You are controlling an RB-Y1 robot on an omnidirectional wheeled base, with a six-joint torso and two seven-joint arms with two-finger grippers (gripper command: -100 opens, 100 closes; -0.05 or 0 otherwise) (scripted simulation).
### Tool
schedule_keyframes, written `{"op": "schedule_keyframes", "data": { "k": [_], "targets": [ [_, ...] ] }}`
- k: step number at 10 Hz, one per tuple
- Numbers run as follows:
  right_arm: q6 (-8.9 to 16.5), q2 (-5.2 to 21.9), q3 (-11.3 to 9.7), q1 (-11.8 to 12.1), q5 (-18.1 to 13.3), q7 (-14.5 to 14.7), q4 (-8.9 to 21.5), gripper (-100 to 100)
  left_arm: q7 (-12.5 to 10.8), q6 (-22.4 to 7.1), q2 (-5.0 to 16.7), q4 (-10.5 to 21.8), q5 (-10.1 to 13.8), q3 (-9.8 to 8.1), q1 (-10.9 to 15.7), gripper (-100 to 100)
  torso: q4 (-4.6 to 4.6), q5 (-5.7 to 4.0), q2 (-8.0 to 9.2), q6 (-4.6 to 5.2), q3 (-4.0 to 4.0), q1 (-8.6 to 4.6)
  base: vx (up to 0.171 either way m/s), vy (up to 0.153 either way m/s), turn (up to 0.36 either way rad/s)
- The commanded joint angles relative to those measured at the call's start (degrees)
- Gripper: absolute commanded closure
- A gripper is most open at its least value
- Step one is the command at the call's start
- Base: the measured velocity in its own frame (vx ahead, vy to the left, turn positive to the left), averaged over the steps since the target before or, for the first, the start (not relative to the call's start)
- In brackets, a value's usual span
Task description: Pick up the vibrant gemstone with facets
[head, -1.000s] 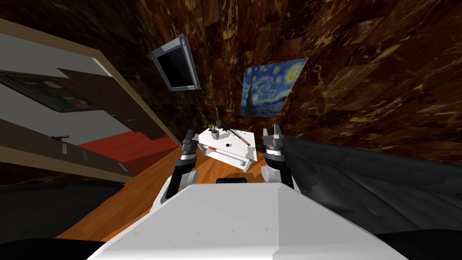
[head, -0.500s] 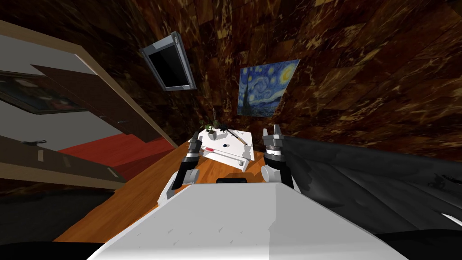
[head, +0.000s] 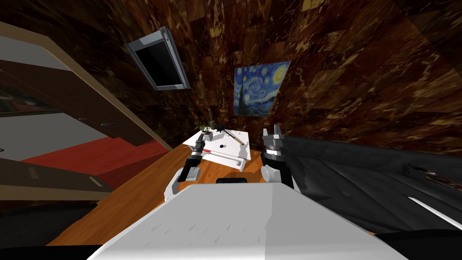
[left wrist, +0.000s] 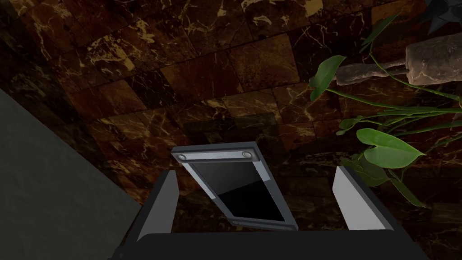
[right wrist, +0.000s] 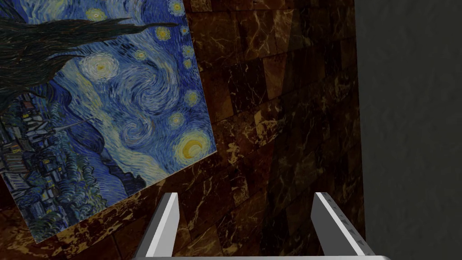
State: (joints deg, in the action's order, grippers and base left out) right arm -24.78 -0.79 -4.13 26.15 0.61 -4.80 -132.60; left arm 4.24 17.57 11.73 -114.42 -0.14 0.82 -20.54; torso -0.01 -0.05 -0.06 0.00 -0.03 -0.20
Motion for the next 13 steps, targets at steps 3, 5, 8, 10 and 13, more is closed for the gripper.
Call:
{"op": "schedule_keyframes", "data": {
  "k": [3, 5, 8, 10, 13],
  "targets": [
    [0.00, 0.00, 0.00, 0.00, 0.00, 0.00, 0.00, 0, -0.11, -1.71, 0.92, 4.85, 0.05, 0.70, 1.99, -100, 0.00, 0.01, 0.02, 0.00, 0.01, 0.03, 0.011, -0.039, -0.063],
    [0.00, 0.00, 0.00, 0.00, 0.00, 0.00, 0.00, 0, -0.23, -3.21, 1.68, 7.52, 0.15, 1.13, 3.32, -100, 0.00, 0.01, 0.00, 0.00, 0.00, 0.03, 0.014, -0.045, -0.073],
    [0.00, 0.00, 0.00, 0.00, 0.00, 0.00, 0.00, 0, -0.48, -6.37, 3.25, 12.88, 0.35, 2.00, 6.10, -100, 0.01, 0.00, 0.04, -0.03, 0.02, 0.02, 0.012, -0.053, -0.080],
    [0.00, 0.00, 0.00, 0.00, 0.00, 0.00, 0.00, 0, -0.62, -8.02, 4.06, 15.58, 0.45, 2.45, 7.55, -100, 0.00, -0.02, 0.00, 0.00, 0.00, -0.10, 0.018, -0.074, -0.122],
    [0.00, 0.00, 0.00, 0.00, 0.00, 0.00, 0.00, 0, -0.76, -9.71, 4.90, 19.44, 0.56, 2.91, 9.03, -100, 0.00, 0.01, 0.01, -0.01, 0.01, 0.06, 0.016, -0.032, -0.047]
  ]
}}
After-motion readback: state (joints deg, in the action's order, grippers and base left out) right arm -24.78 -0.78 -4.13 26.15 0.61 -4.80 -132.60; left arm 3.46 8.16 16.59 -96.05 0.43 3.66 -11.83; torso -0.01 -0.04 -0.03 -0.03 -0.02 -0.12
